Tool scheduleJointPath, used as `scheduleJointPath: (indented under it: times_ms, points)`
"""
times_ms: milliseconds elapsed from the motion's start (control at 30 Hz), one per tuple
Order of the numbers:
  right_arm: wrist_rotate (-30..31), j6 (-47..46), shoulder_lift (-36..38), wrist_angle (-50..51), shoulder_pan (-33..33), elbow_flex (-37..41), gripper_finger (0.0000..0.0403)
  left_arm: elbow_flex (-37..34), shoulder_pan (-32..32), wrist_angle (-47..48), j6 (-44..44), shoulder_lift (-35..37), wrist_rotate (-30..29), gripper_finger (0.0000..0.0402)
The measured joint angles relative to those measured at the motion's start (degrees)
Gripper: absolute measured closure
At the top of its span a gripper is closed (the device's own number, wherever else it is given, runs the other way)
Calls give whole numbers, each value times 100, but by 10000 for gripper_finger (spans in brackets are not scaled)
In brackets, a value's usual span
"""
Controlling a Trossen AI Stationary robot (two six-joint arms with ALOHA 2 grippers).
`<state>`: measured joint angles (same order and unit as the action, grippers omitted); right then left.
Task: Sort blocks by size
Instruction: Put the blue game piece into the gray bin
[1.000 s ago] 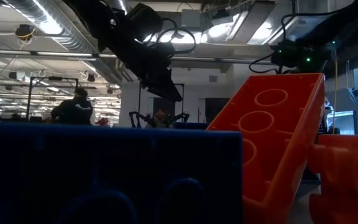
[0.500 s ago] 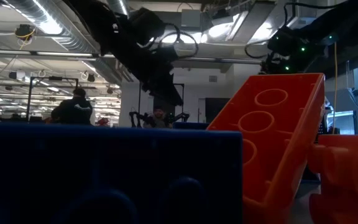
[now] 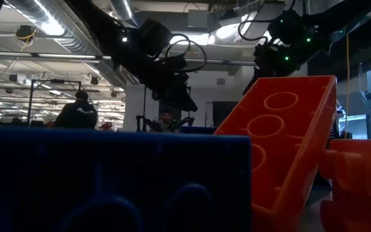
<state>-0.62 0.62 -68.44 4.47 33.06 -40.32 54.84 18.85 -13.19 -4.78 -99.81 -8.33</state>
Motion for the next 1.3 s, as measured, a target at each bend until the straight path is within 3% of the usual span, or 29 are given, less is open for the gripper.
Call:
scheduleJointPath:
  times_ms: [200, 433, 800, 1300]
  points:
    - [4, 197, -155, -229, -303, -2, 162, 426, 399, 486, -424, -59, 108, 194]
    - [9, 290, -388, -345, -345, -4, 162, 833, 991, 935, -593, -91, 688, 194]
    - [13, 480, -619, -447, -341, -4, 162, 1196, 1574, 999, -1067, -948, 1666, 194]
    - [15, 531, -619, -443, -341, -4, 162, 2116, 1586, 1494, -1659, -2007, 1721, 194]
